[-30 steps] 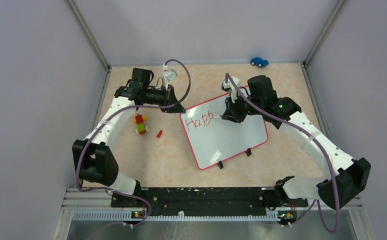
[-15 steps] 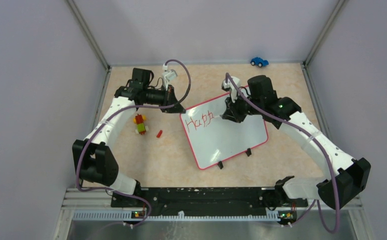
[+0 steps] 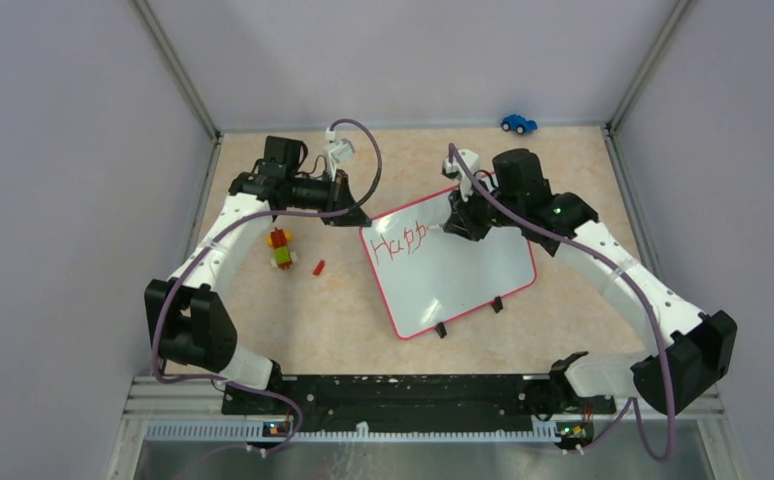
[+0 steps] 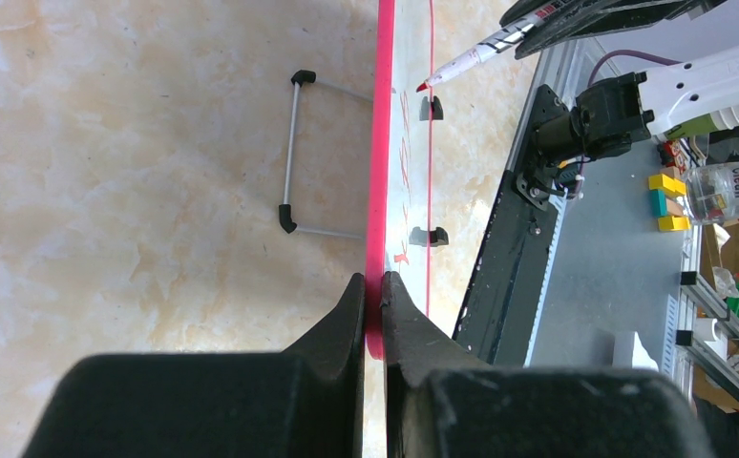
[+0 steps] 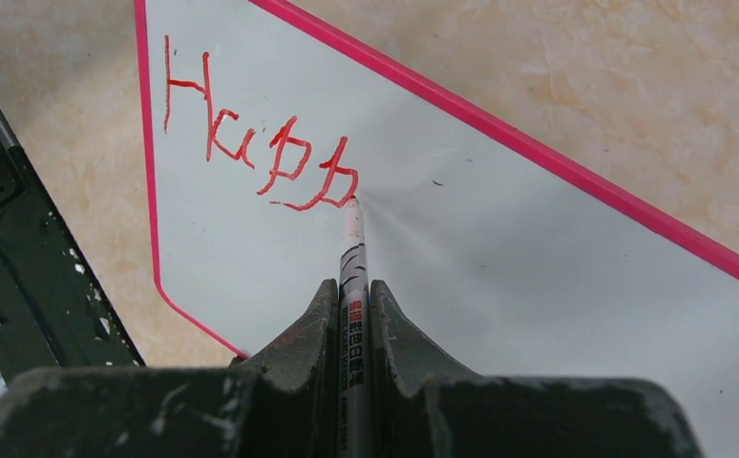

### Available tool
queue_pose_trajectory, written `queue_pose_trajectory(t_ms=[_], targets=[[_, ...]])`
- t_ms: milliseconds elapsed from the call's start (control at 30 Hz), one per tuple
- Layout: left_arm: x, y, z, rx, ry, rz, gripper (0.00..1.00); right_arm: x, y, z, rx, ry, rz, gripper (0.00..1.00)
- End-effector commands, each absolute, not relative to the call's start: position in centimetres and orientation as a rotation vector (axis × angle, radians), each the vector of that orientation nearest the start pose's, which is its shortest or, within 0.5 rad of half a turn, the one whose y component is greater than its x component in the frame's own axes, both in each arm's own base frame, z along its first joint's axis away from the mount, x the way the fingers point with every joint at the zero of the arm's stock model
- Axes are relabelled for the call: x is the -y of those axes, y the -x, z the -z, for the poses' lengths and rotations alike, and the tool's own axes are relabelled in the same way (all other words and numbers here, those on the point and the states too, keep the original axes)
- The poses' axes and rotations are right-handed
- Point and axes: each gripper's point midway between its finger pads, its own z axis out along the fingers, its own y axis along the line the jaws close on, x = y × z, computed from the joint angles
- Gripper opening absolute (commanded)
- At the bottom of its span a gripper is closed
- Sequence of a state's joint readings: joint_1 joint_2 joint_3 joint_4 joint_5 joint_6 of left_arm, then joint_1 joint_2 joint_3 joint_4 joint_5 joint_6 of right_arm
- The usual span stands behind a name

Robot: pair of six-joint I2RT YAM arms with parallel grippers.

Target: Write a sentence on the whiteboard

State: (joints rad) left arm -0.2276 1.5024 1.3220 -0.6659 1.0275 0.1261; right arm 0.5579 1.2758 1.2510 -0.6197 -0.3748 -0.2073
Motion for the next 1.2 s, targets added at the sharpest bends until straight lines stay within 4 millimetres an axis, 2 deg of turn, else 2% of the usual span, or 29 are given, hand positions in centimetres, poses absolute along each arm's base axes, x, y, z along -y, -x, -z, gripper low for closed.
queue_pose_trajectory(t_ms=[0, 267, 533, 967, 1167], targets=[[22.6, -28.0, -22.7, -2.099, -0.885, 1.283, 0.0, -24.2, -29.0, -26.5, -1.911, 0.977, -0.592, 0.0], [22.6, -28.0, -22.6, -2.102, -0.883, 1.282, 0.0, -23.1, -30.1, -26.1, -1.931, 0.946, -0.508, 0.0], [22.6, -28.0, -22.6, -2.104, -0.882, 1.281, 0.0, -21.4, -30.7, -26.5, -1.94, 0.92, -0.474, 0.0], [22.7, -27.9, -22.6, -2.104, -0.883, 1.284, 0.0, -23.1, -28.4, -25.0, -1.951, 1.02, -0.582, 0.0], [22.6, -28.0, -22.6, -2.103, -0.882, 1.274, 0.0, -22.8, -27.8, -23.9, -1.975, 1.043, -0.573, 0.0]])
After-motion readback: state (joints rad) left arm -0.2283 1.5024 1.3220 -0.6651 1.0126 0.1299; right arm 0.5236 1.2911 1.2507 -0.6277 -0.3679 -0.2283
